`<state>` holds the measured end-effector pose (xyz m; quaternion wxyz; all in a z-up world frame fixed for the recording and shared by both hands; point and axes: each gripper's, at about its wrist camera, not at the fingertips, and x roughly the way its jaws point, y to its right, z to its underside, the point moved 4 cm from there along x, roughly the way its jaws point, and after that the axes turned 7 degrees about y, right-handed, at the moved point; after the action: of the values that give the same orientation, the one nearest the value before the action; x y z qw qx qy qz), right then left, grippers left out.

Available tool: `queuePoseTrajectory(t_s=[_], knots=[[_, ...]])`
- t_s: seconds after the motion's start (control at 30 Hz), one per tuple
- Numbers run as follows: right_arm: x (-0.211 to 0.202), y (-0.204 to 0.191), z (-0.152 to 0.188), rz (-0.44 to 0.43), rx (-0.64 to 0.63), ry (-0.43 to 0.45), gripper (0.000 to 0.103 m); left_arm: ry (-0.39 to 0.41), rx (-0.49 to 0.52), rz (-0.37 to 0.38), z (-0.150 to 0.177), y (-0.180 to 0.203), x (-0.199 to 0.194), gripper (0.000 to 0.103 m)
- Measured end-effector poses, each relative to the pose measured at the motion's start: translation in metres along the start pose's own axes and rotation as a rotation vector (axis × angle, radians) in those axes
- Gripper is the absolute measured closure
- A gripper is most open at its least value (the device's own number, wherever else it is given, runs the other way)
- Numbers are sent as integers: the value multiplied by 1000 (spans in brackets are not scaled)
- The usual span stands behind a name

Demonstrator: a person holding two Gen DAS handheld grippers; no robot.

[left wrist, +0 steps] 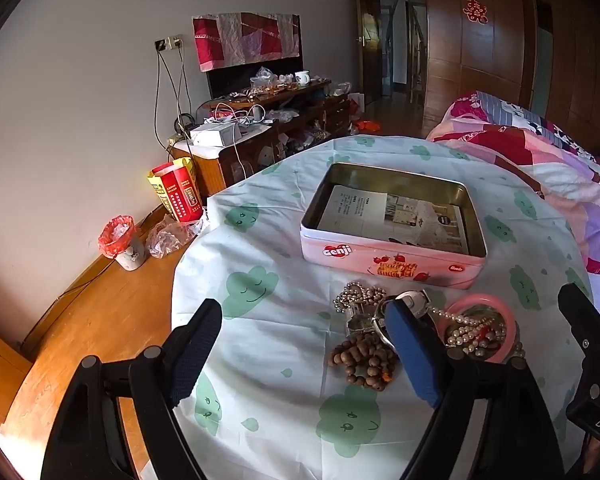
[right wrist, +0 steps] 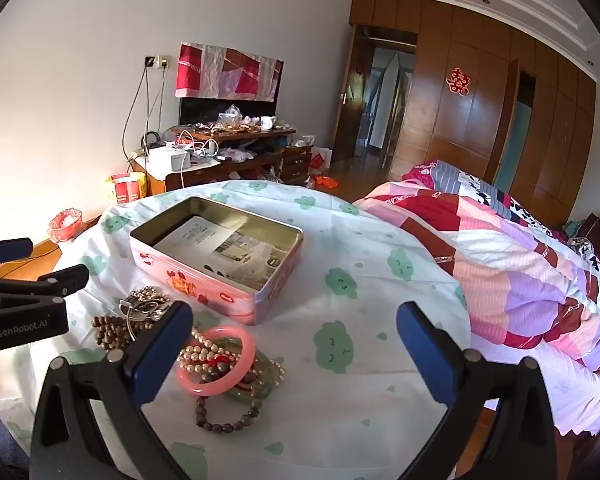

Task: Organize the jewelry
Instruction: 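Move both tools over the jewelry pile beside the pink tin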

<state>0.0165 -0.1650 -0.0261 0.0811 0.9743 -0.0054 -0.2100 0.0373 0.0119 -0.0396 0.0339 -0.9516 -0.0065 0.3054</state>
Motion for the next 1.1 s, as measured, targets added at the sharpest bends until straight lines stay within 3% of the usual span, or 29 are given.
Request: queuePoseTrajectory(t_s=[1.1], knots=[[-1, -3, 1, 0, -1, -1, 0, -11, 5, -6, 7, 1, 4, 19]])
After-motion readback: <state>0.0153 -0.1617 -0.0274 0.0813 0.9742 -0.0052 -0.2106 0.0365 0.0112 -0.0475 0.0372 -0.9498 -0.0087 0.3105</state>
